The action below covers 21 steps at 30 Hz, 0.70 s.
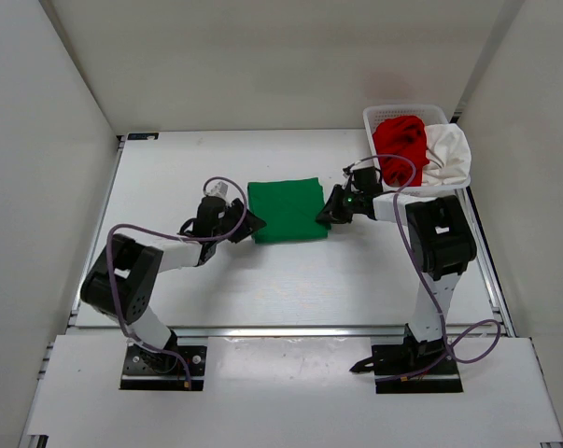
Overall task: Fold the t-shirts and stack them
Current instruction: Fold the long partially folded tshirt into a neat square, then put the neatly folded tshirt into the corner of the board with the left arm
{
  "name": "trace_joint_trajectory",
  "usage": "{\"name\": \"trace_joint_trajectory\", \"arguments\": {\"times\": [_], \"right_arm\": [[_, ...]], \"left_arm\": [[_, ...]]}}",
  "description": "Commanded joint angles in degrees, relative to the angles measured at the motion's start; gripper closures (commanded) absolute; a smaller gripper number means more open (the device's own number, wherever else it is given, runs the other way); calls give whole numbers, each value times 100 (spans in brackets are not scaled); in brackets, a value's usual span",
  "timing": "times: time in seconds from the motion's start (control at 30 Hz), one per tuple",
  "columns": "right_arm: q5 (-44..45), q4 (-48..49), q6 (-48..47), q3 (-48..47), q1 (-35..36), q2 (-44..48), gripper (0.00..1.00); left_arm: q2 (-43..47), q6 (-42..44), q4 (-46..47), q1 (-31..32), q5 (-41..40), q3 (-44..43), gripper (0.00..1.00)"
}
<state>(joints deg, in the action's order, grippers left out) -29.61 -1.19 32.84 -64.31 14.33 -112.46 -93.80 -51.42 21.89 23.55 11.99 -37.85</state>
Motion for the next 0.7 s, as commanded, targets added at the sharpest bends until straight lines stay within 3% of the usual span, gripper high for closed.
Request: {"name": "trace_joint_trajectory", "arguments": {"times": [0.0,0.1,0.17,0.2,0.3,0.4,0.47,0.5,0.53,0.6,0.67], "right_arm": [[-124,312,-58,-38,62,496,85],[-212,400,12,-29,79,725,70],[-256,505,56,77,88,918,64],[-239,549,108,94,114,989,60],[-230,646,144,173,149,1322,54],[-247,734,153,200,193,1552,53],[-256,734,196,217,193,1648,52],[-300,778,179,244,176,1675,53],[-326,848,231,261,150,1710,52],[-388,953,258,332,79,1763,52],[-493,1076,310,367,-34,1763,52]], "left_arm": [[573,464,-245,-218,-633,-100,42],[416,729,-518,-412,-979,-232,30],[-39,940,-694,-483,-787,-582,22],[-199,1028,-843,-492,-725,-679,12],[-945,1195,-994,-422,-356,-1198,3],[-1437,1012,-696,-369,153,-1400,2],[-1797,1002,-843,-316,321,-1795,12],[-2009,1028,-862,-246,339,-1953,24],[-2185,1029,-966,-106,383,-2207,45],[-2422,933,-1029,-26,427,-2604,70],[-2617,740,-985,-17,515,-3104,89]]}}
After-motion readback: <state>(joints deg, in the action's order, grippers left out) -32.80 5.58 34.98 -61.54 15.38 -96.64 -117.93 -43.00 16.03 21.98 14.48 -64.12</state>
